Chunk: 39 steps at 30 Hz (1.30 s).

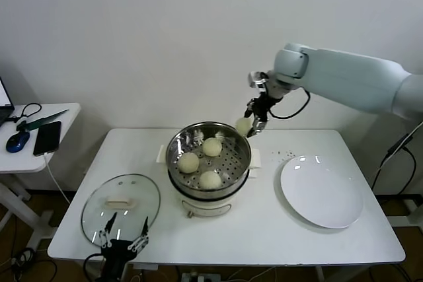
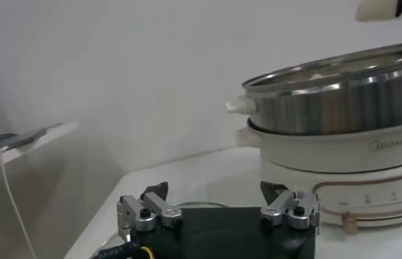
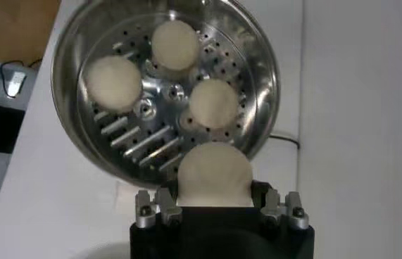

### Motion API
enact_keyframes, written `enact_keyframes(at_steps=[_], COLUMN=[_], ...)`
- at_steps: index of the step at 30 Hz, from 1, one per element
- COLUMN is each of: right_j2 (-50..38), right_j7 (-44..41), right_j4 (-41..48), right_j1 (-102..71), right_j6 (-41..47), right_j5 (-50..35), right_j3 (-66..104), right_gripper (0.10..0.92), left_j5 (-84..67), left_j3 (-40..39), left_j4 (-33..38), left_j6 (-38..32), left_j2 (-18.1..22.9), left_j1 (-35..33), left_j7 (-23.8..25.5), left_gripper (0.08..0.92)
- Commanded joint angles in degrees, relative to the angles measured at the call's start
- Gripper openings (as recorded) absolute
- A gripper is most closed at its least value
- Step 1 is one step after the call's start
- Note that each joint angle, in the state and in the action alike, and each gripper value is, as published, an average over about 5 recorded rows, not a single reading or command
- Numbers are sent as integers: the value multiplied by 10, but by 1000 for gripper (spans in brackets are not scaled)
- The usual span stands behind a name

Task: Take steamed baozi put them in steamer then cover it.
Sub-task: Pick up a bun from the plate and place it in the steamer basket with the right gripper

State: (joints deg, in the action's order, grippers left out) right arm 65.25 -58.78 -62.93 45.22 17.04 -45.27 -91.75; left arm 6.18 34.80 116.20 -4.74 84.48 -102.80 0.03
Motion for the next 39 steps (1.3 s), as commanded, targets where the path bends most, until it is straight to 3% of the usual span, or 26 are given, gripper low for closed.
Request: enact_keyframes(at_steps=[1,33,39], right_j2=[86,93,90], right_j7=[29,35,31], right_j4=[-22,9,9], right_j1=[10,-76,-71], right_j6=[28,26,28], right_j5=[-69,18,16], right_j3=[-62,-65,-51], right_gripper=[661,665,762], left_j5=[-9,-17,-16], left_j3=[3,7,7], left_j4=[-5,-17,-16], left_j6=[-3,0,1], left_j2=[-5,-6,-7], left_j1=[-1,8,9], left_j7=[0,1,1], left_gripper=[823,823,823])
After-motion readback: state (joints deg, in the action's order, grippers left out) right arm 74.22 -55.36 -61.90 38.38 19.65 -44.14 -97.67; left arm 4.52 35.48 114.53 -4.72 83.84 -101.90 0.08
